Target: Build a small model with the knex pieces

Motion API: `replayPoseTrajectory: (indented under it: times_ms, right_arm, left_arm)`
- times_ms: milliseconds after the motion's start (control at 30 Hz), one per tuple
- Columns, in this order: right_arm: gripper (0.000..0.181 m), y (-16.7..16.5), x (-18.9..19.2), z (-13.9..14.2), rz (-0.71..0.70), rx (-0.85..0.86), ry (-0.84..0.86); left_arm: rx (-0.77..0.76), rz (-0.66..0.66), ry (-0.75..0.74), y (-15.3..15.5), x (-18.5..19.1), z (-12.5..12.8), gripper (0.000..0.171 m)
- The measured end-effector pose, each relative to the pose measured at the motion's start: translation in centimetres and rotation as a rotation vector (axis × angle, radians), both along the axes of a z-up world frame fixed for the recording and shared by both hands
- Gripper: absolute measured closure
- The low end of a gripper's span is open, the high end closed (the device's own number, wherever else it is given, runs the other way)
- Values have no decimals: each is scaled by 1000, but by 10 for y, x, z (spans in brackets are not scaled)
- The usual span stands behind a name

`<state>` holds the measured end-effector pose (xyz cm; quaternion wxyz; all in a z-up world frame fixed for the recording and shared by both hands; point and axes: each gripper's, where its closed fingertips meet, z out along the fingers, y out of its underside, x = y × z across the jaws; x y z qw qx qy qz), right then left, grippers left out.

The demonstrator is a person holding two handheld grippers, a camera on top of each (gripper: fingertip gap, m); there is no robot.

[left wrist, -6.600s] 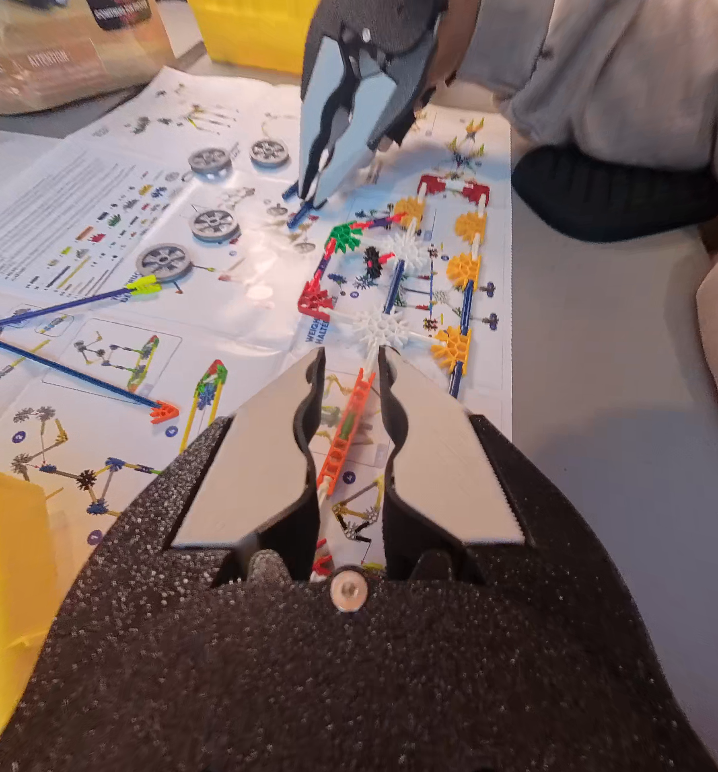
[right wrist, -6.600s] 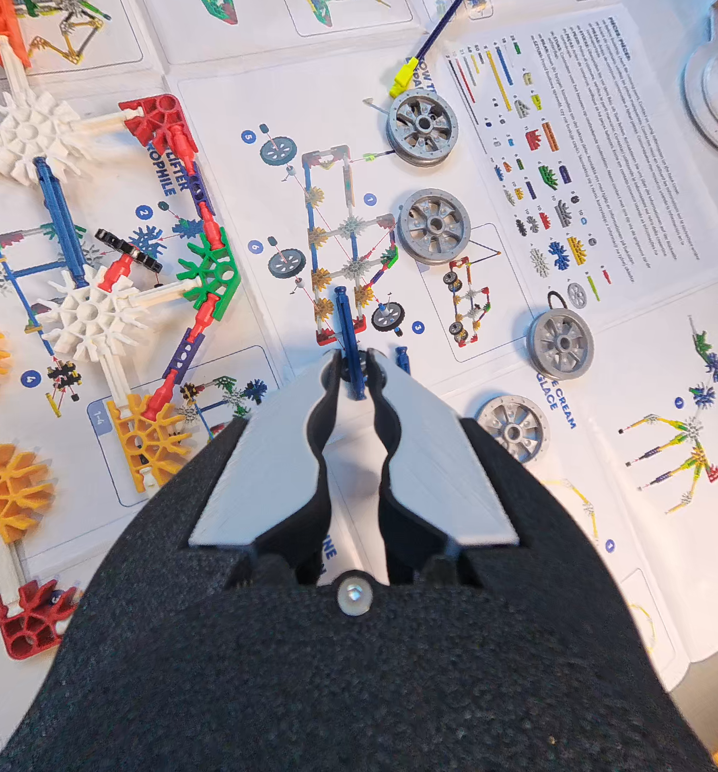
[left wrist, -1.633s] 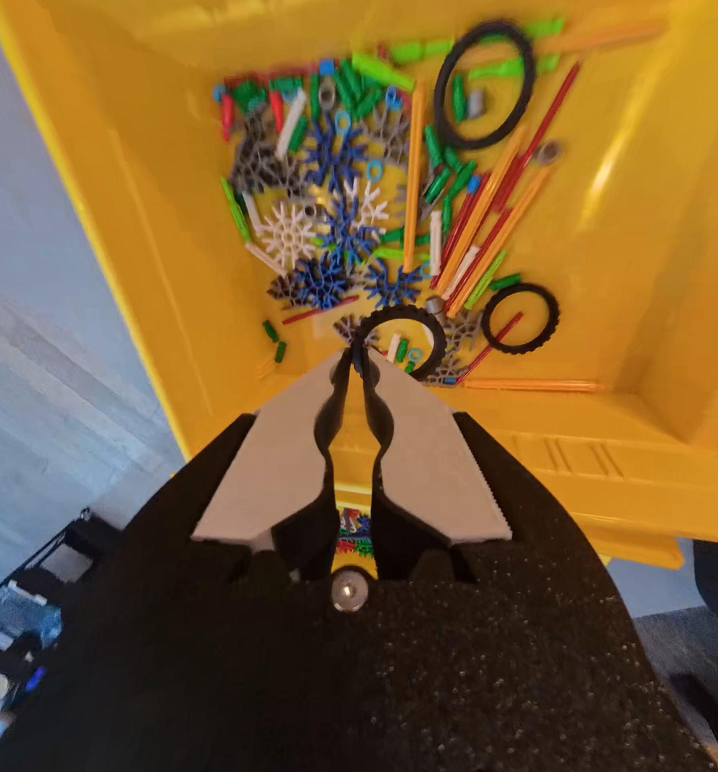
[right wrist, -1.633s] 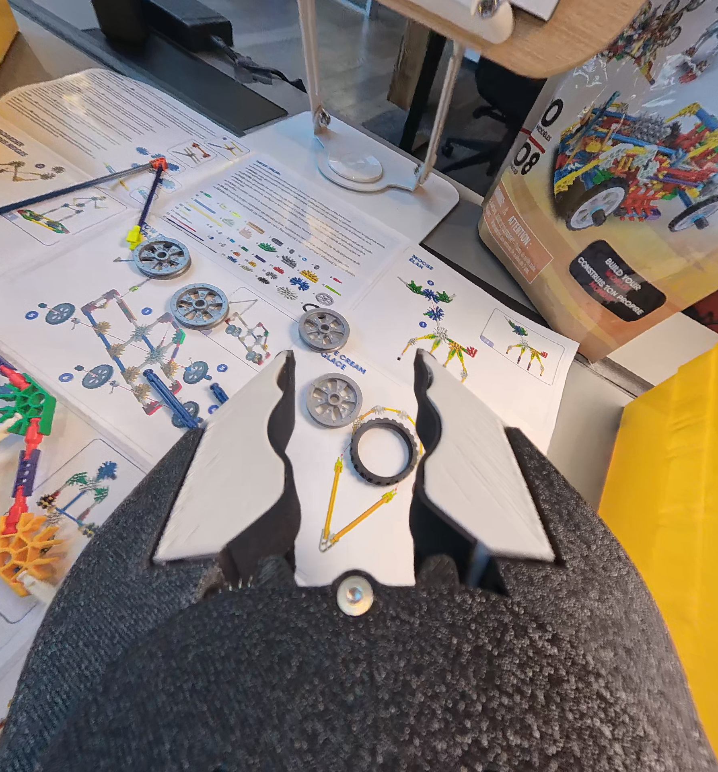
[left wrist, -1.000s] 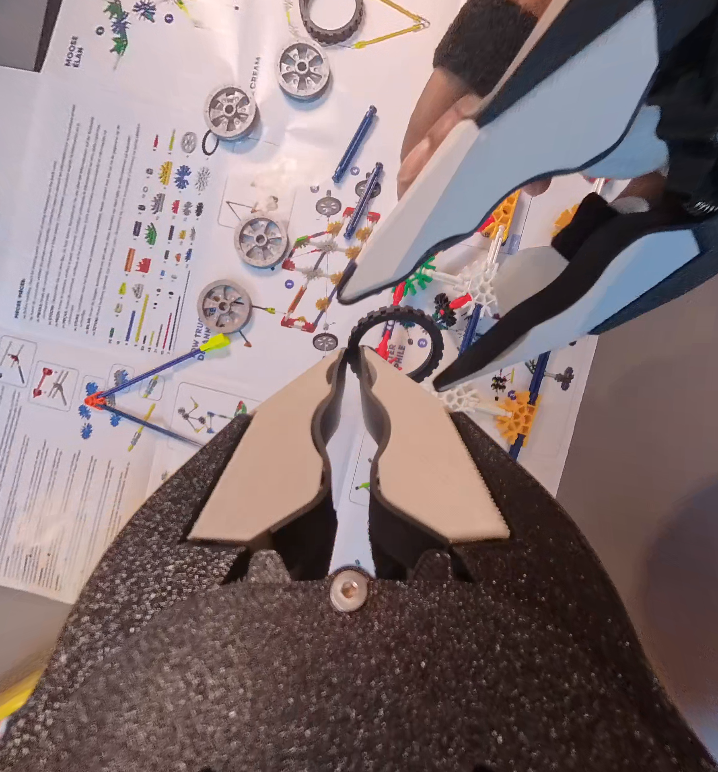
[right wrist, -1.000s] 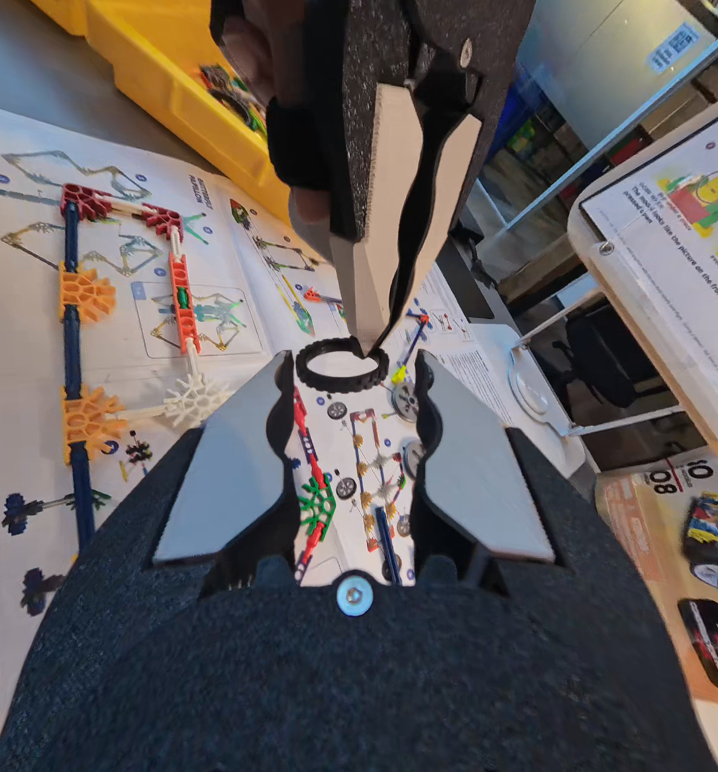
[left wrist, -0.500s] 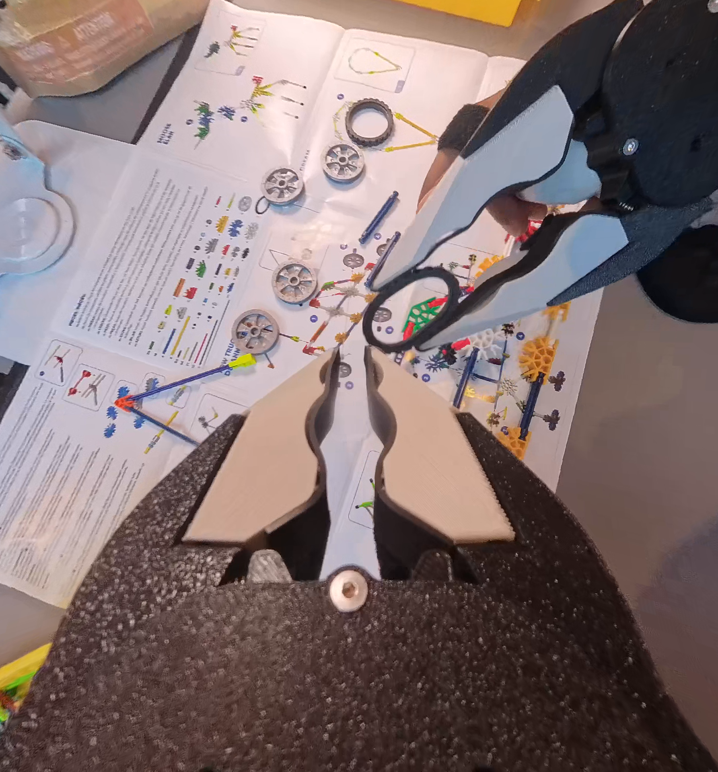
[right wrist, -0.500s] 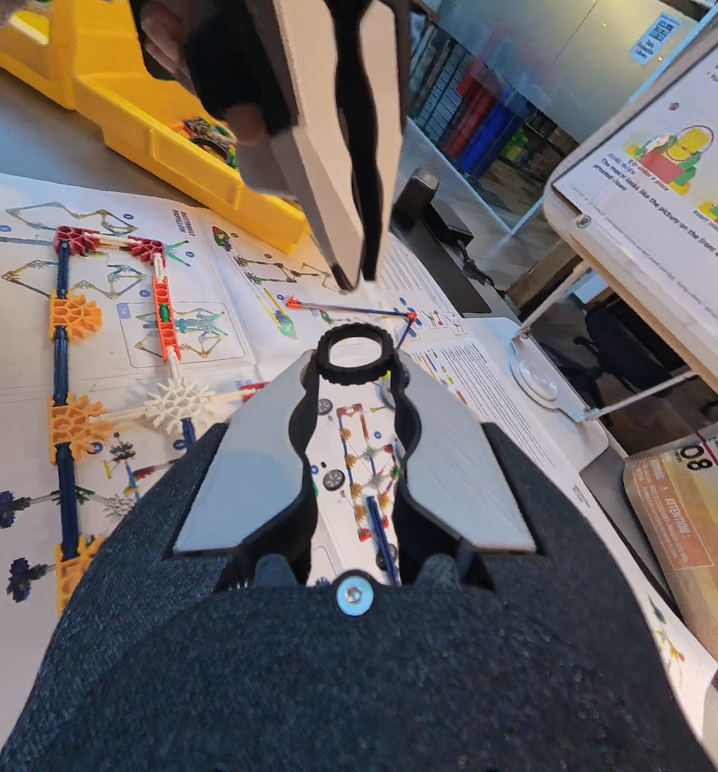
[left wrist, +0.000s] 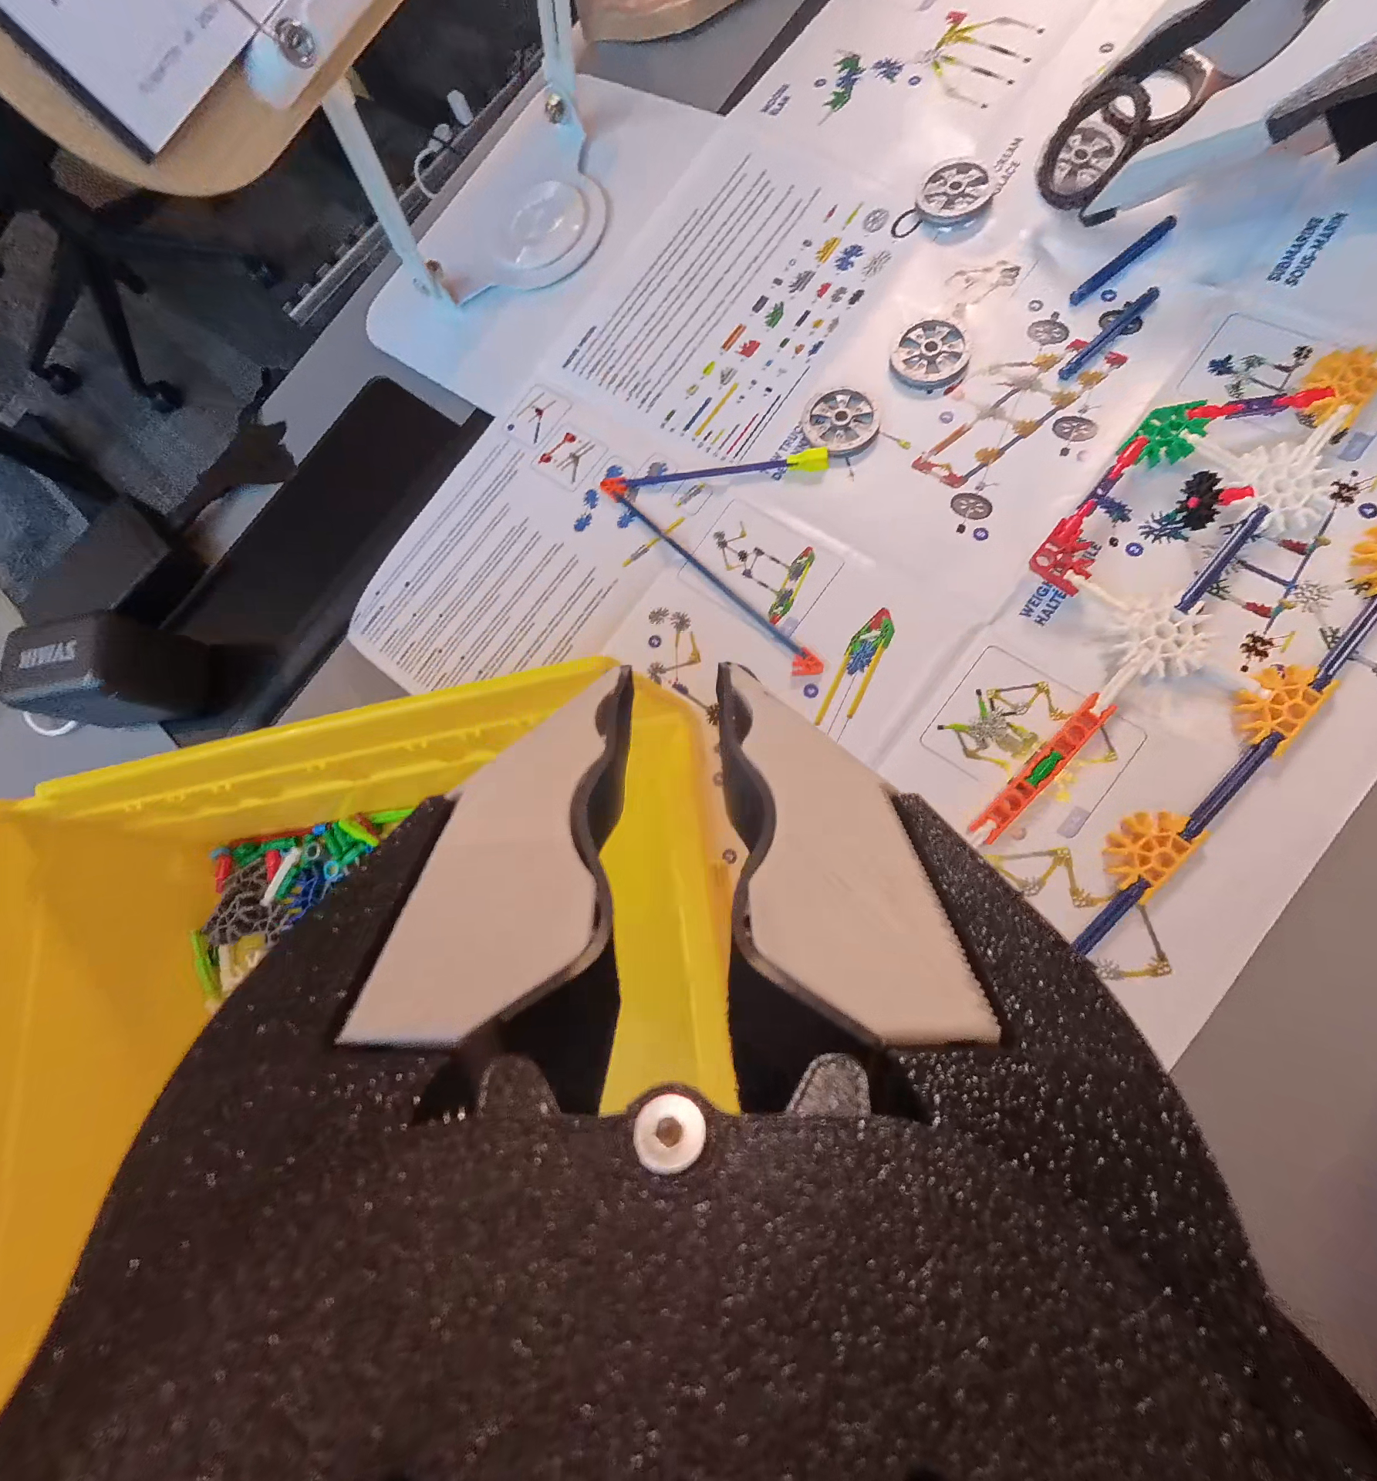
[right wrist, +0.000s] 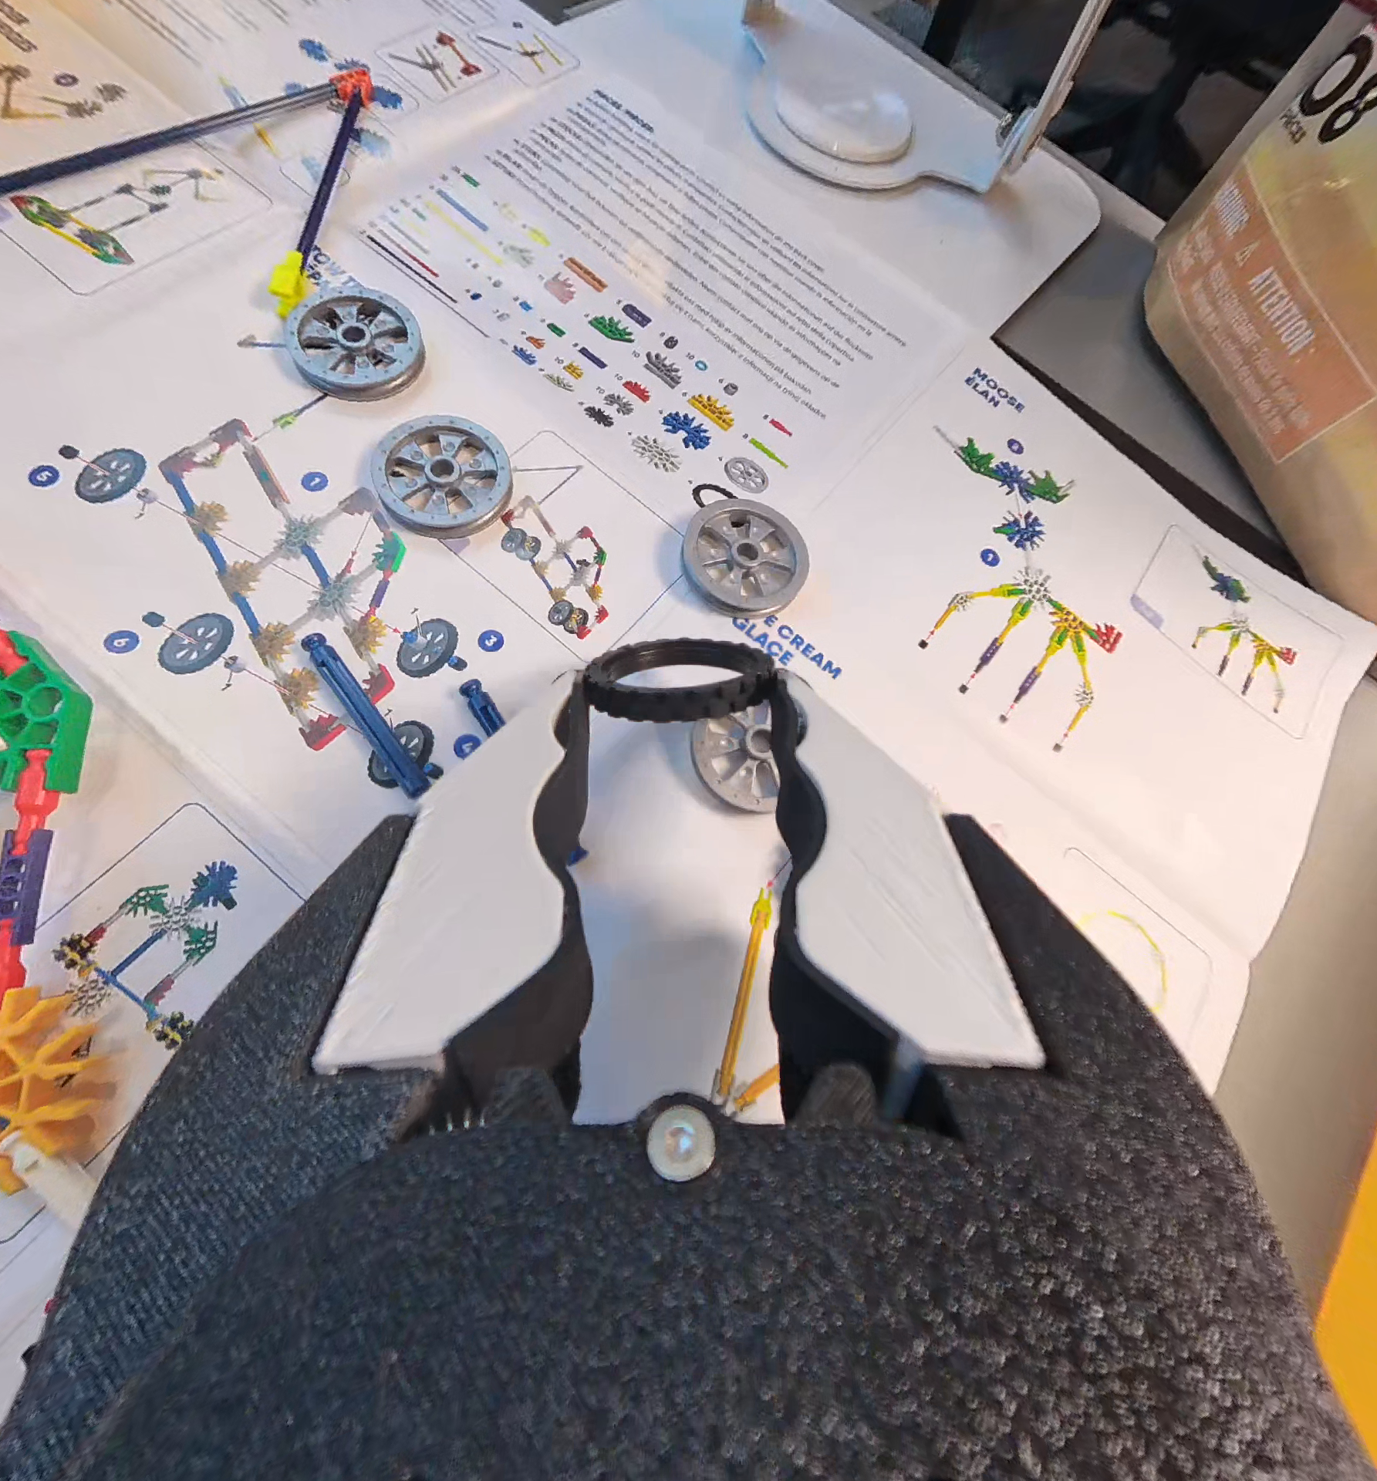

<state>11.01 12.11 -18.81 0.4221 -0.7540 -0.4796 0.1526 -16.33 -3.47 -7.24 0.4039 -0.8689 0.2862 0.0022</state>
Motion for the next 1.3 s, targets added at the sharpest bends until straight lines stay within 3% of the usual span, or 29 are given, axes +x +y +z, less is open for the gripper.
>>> replayPoseTrajectory:
  times_ms: [167,300,400,533,633,833,1300]
  right_arm:
    - [136,11,18,-5,-84,-6,-37]
    - [114,17,30,-6,-122,6,-66]
    - [111,16,27,17,-119,60,16]
    - [114,11,18,48,-89,137,133]
    - [116,8,15,52,-71,183,121]
    - [117,8,14,49,-60,191,110]
    - [119,6,14,47,-54,183,107]
  left_arm:
    - [-4,70,52,-7,-33,-6,153]
    - [-29,131,95,-6,-63,-12,153]
    - [-84,174,132,-3,-91,-21,153]
    - [-272,193,201,-5,-130,-54,151]
    - [-488,132,157,-21,-136,-84,152]
    - [-751,53,304,-54,-153,-113,157]
    - [-861,86,329,-61,-165,-130,169]
